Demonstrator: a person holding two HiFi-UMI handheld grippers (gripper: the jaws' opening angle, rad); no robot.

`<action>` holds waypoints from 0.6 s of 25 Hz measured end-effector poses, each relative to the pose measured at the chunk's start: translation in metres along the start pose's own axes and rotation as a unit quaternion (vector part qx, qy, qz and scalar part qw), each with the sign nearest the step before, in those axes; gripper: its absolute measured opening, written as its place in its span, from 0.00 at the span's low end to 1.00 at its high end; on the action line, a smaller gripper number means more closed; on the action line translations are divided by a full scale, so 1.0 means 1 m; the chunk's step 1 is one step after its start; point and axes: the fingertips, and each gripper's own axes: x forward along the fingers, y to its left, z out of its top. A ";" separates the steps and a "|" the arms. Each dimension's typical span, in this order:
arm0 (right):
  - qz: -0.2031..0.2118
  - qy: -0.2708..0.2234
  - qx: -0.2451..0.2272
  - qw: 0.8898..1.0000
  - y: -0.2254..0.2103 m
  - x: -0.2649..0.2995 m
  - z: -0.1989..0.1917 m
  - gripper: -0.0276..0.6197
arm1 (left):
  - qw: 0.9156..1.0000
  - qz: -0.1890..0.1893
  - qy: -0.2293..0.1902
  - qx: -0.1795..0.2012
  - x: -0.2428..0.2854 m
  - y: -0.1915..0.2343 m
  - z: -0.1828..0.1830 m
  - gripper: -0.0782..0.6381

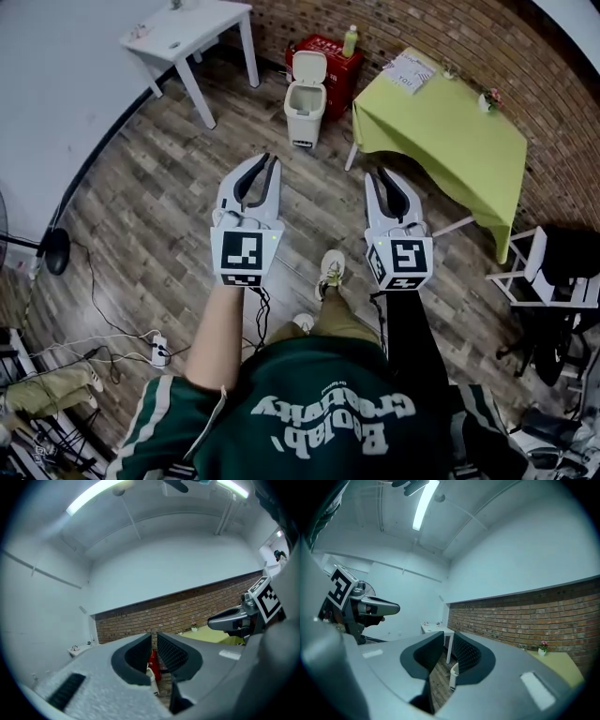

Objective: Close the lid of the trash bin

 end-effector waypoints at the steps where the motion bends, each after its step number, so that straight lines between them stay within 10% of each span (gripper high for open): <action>1: -0.001 -0.002 0.000 1.000 -0.003 0.003 0.000 0.16 | 1.000 0.002 -0.002 0.000 0.004 0.000 0.000 0.17; 15: 0.009 -0.012 0.012 1.000 -0.062 0.088 -0.007 0.12 | 1.000 0.013 0.008 -0.008 0.105 0.019 -0.007 0.17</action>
